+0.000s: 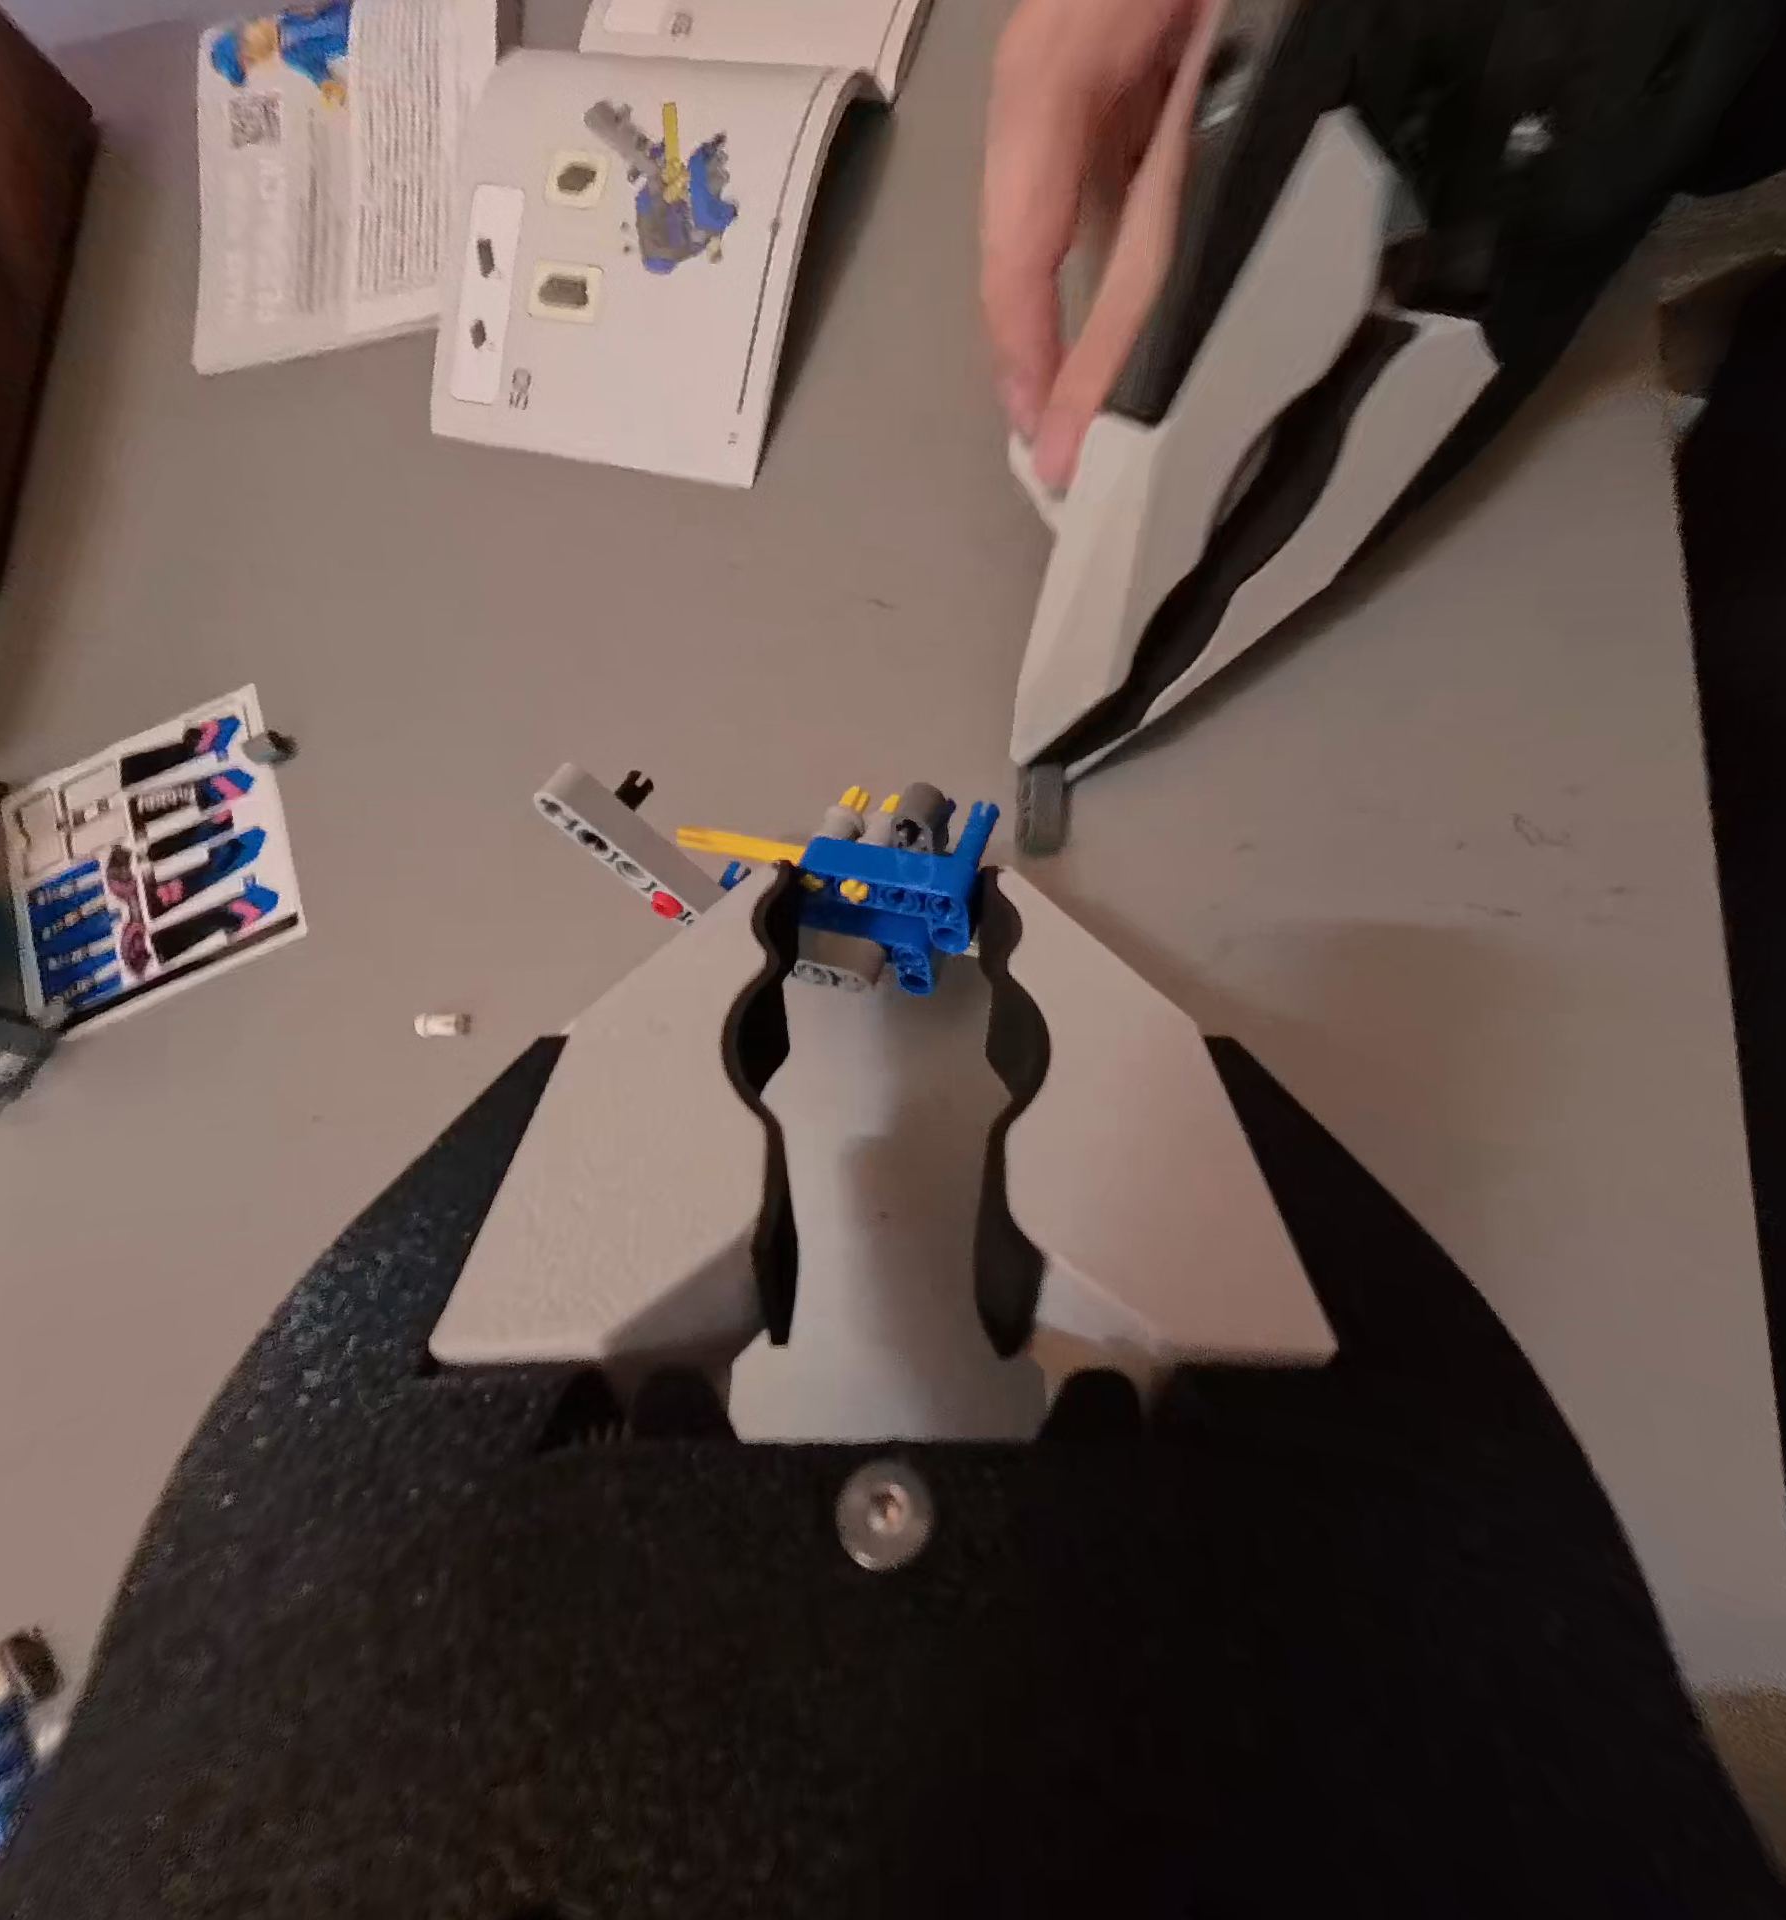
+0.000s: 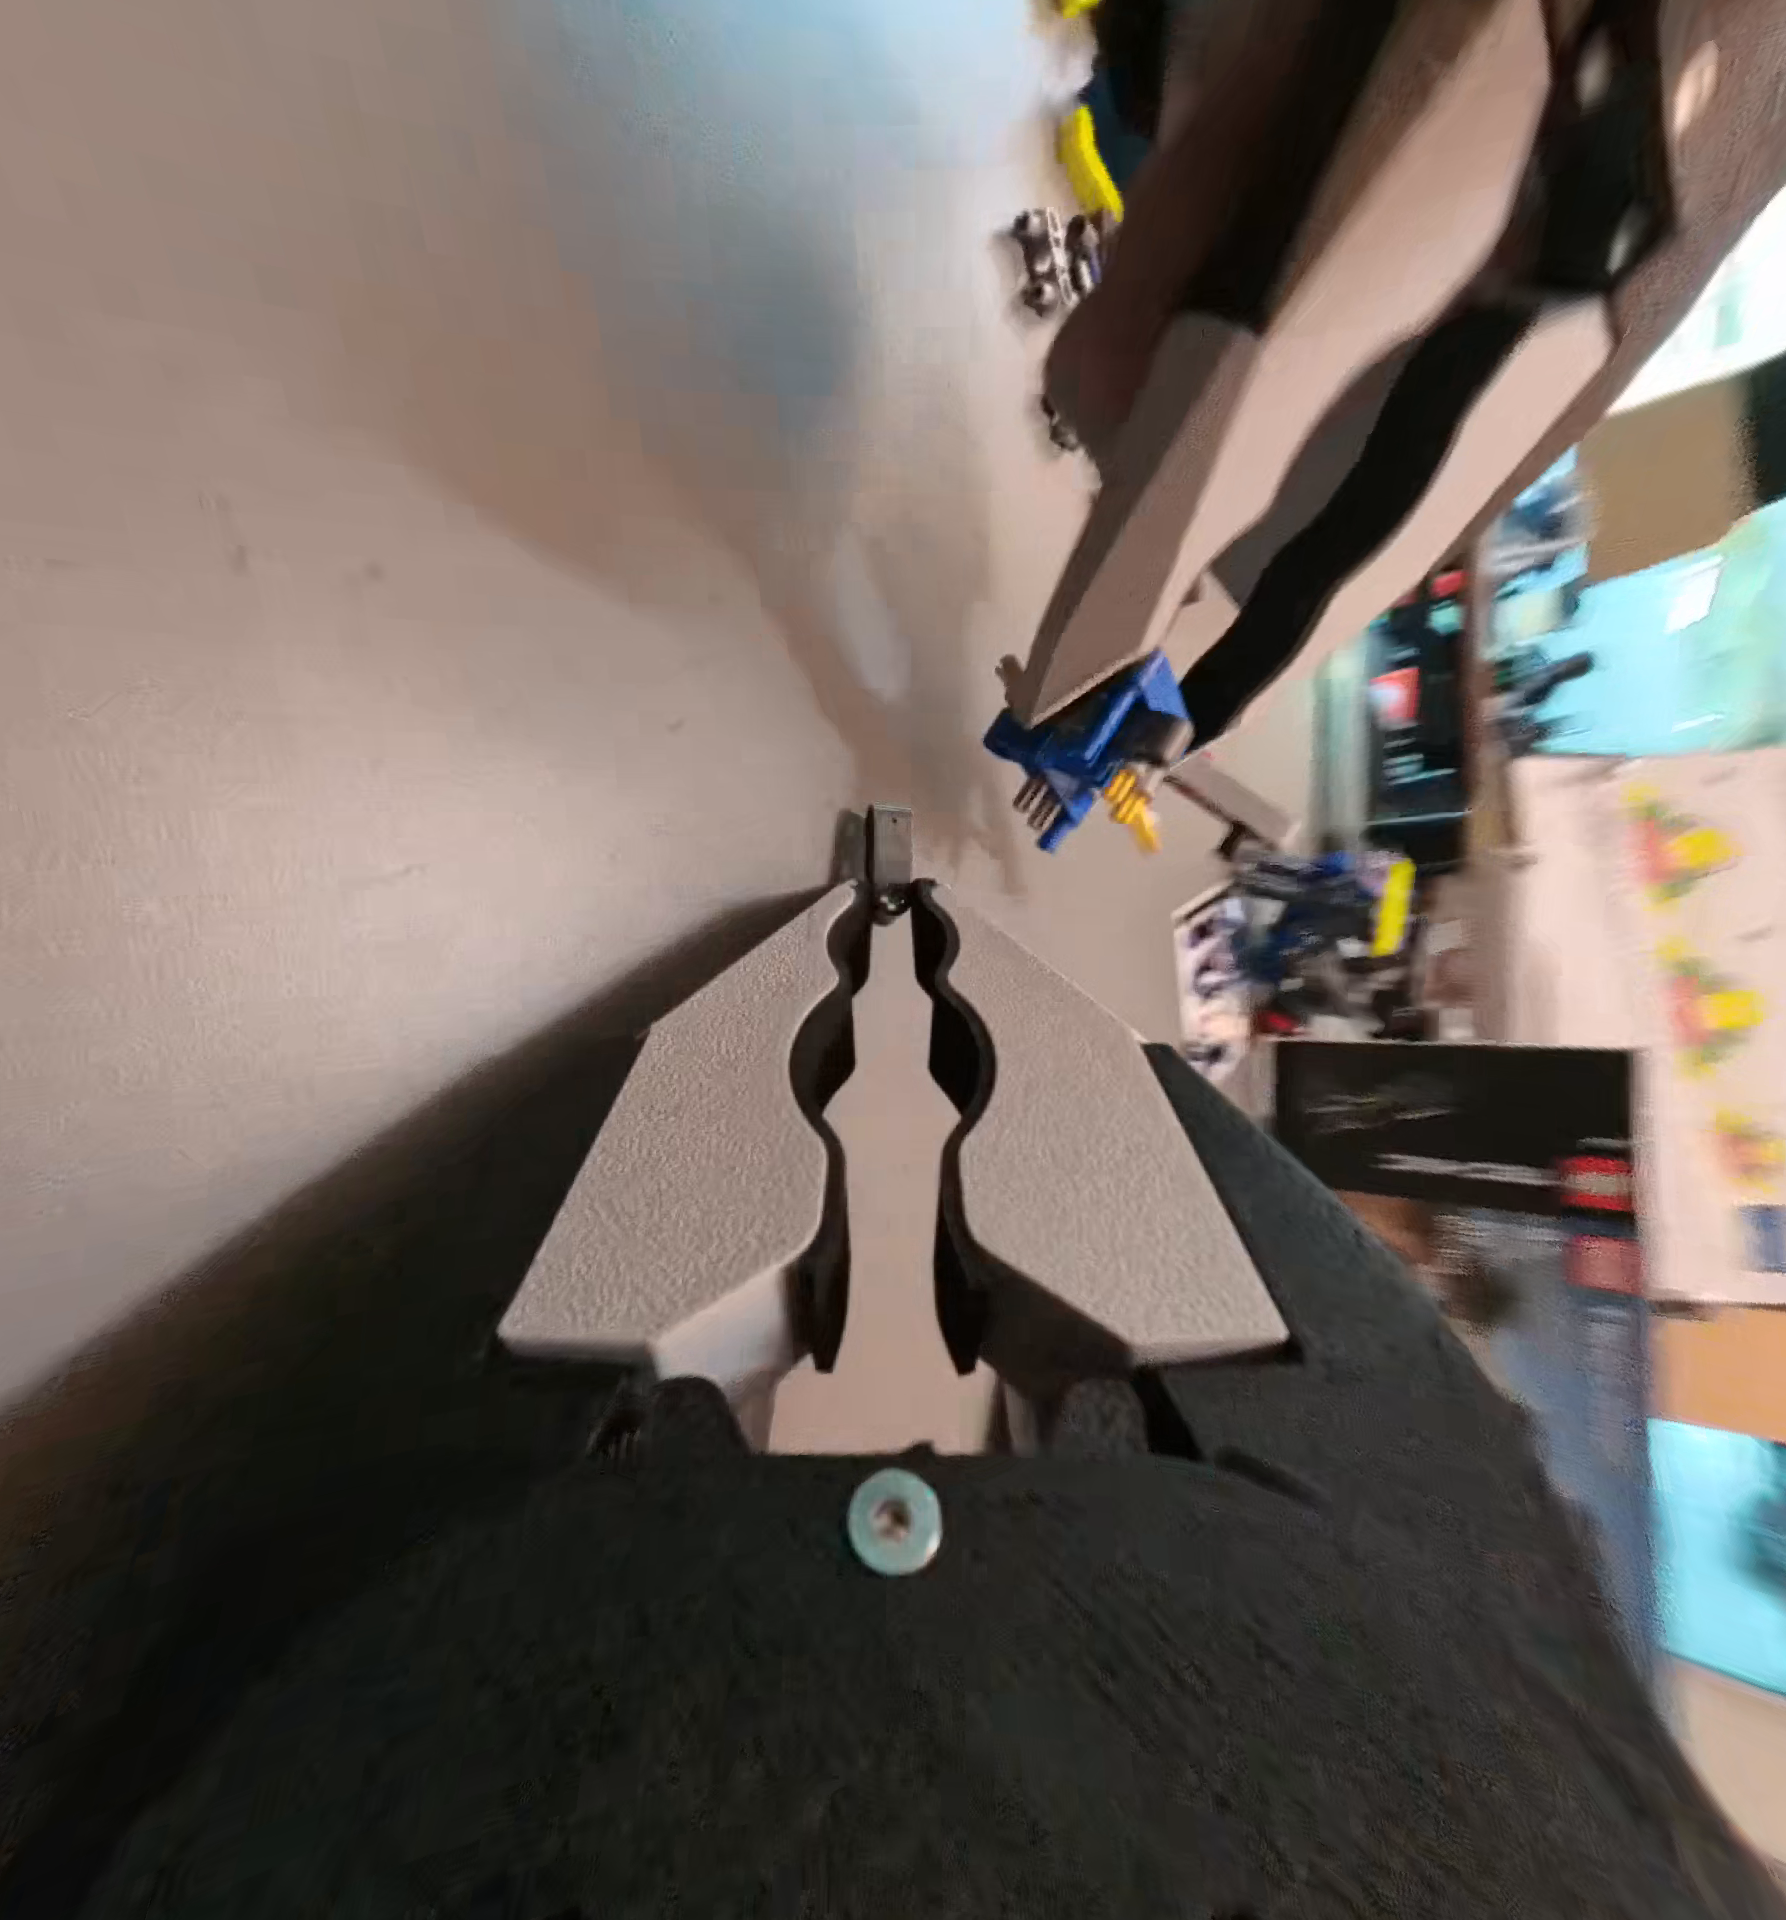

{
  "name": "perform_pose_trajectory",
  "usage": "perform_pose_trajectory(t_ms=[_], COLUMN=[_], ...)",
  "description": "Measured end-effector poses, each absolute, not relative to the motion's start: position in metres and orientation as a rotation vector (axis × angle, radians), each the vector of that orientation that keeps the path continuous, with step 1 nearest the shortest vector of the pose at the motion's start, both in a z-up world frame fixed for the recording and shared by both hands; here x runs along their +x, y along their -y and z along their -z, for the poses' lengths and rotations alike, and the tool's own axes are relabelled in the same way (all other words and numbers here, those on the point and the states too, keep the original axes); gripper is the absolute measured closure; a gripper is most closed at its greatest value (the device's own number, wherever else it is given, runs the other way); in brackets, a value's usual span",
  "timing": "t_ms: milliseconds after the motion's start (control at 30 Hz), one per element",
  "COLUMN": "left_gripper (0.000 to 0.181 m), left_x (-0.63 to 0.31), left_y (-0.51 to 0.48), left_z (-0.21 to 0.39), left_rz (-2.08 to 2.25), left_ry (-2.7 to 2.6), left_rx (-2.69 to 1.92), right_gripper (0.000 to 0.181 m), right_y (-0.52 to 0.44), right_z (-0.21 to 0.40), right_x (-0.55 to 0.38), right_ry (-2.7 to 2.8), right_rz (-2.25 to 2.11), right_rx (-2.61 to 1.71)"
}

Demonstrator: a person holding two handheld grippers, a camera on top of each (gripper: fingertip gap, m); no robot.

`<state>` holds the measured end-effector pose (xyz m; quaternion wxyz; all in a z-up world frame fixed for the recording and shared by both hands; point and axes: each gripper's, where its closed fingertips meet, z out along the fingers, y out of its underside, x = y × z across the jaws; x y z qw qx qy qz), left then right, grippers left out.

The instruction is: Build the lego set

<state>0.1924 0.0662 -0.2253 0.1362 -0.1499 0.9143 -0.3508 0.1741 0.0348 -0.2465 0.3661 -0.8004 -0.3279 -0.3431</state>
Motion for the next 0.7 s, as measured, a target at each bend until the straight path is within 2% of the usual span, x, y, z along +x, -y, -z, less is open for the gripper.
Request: perform_pose_trajectory(t_ms=[100,267,500,700], left_gripper=[0.15,0.15,0.149,0.15], left_x=[0.203,0.202,0.203,0.197], left_y=[-0.076,-0.078,-0.072,-0.057], left_z=[0.232,0.243,0.24,0.229], left_rz=[0.909,0.762,0.551,0.61], left_ry=[-2.643,-2.716,-2.739,-2.776], left_rx=[-0.523,-0.499,-0.31,-0.224], right_gripper=[0.175,0.176,0.176,0.176], right_y=[-0.034,-0.034,-0.032,-0.035], right_z=[0.239,0.228,0.231,0.232], right_x=[0.18,0.177,0.181,0.181], right_ry=[0.97,1.049,1.059,1.07], right_rz=[1.208,1.458,1.498,1.484], right_rx=[-1.944,-1.801,-1.81,-1.804])
